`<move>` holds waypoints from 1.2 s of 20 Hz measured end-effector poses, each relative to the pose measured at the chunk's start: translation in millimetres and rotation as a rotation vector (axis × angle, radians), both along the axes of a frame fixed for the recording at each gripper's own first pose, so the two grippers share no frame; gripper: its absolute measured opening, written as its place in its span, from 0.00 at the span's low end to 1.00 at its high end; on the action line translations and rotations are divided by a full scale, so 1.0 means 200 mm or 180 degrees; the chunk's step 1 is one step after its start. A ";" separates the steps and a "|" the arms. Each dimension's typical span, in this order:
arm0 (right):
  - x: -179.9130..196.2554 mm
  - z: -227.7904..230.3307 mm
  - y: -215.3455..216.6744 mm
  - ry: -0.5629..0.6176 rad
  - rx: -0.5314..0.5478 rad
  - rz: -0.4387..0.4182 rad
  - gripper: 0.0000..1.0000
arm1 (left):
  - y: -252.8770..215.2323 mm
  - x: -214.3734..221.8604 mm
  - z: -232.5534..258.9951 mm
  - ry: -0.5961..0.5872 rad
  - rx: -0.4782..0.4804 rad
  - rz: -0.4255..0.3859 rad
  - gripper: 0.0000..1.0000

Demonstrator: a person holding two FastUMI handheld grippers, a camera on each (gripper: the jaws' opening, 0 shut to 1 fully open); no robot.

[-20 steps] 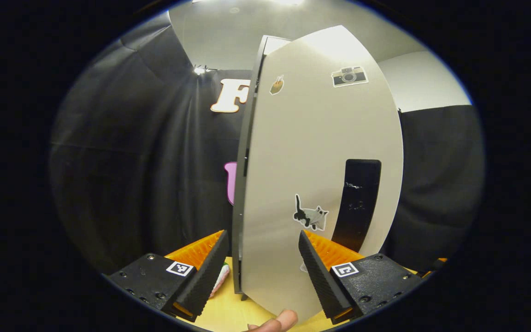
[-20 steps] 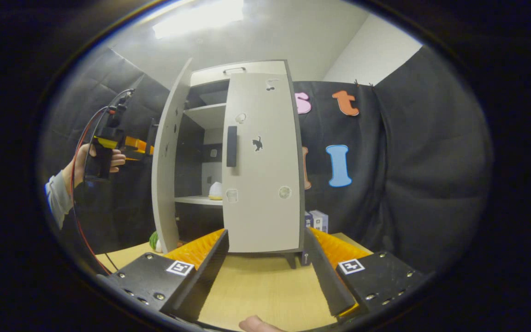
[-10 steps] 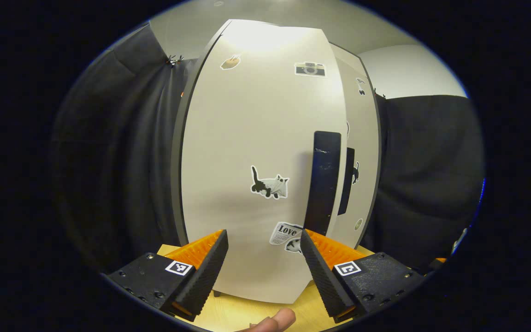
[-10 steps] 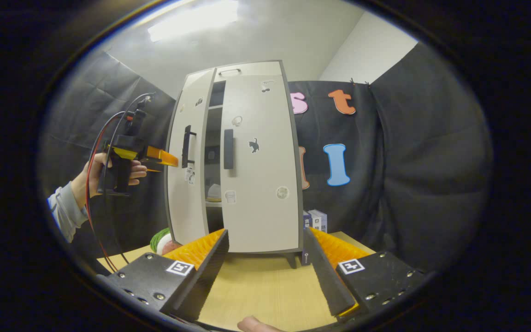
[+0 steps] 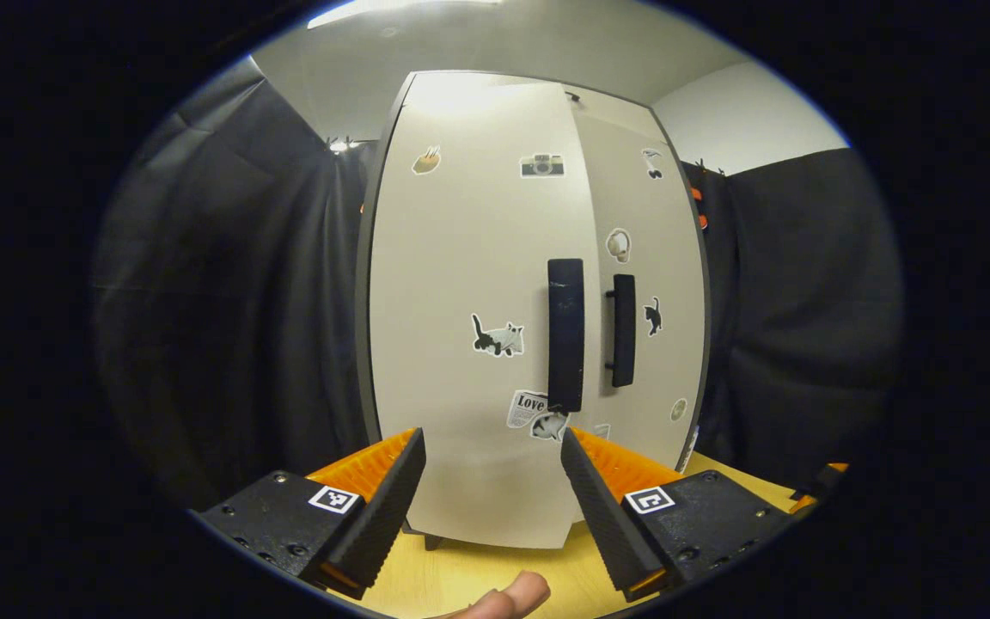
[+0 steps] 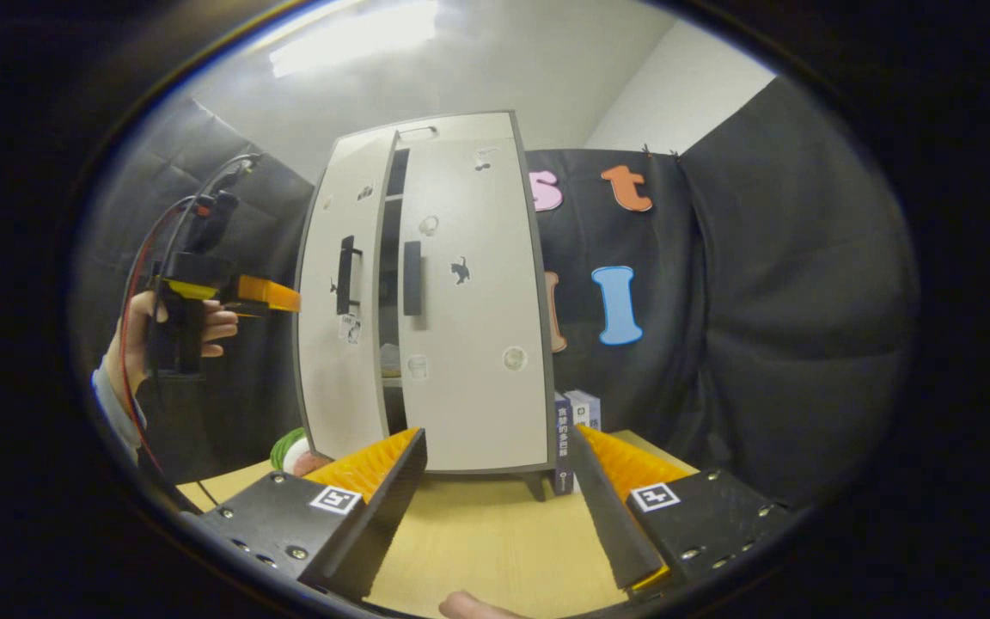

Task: Grab one shoe with the right hand and put it into the shoe cabinet, grab the other shoe with the left hand and put it into the shoe cabinet; then close the right door with the right hand and the left door with the left hand.

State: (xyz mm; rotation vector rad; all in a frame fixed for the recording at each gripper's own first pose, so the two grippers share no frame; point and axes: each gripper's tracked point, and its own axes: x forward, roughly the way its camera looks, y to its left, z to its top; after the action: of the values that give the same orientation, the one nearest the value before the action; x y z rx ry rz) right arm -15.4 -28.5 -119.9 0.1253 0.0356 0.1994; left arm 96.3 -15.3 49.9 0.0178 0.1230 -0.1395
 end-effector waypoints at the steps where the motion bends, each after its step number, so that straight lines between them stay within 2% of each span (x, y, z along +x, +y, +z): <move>1: 0.01 0.00 0.01 0.0035 0.0023 0.0020 0.98 | 0.01 -0.06 0.03 -0.0073 0.0026 0.0006 0.96; 4: 0.05 0.02 0.07 0.0146 0.0018 0.0101 0.98 | 0.03 -0.23 0.05 -0.0130 0.0078 0.0052 0.95; 9: -0.01 0.10 0.21 0.0102 0.0040 0.0372 0.99 | 0.08 -0.52 0.02 -0.0202 0.0109 0.0151 0.96; 12: -0.04 0.12 0.26 0.0085 -0.0005 0.0393 0.98 | 0.09 -0.73 -0.07 -0.0117 0.0036 0.0149 0.95; 15: -0.08 0.14 0.28 0.0041 -0.0051 0.0365 0.99 | 0.15 -0.86 -0.14 -0.0049 -0.0054 0.0252 0.95; 17: -0.12 0.15 0.29 -0.0014 -0.0106 0.0337 0.97 | 0.20 -0.92 -0.18 -0.0053 -0.0097 0.0340 0.96; 24: -0.18 0.19 0.32 -0.0185 -0.0157 0.0300 0.98 | 0.17 -0.98 -0.34 0.0107 -0.0115 0.0140 0.97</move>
State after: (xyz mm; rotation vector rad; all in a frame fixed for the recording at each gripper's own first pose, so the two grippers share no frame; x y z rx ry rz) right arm -50.9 36.2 -82.5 0.0687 -0.0116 0.2959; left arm -99.0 19.6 -18.3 -0.0233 0.1543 -0.0981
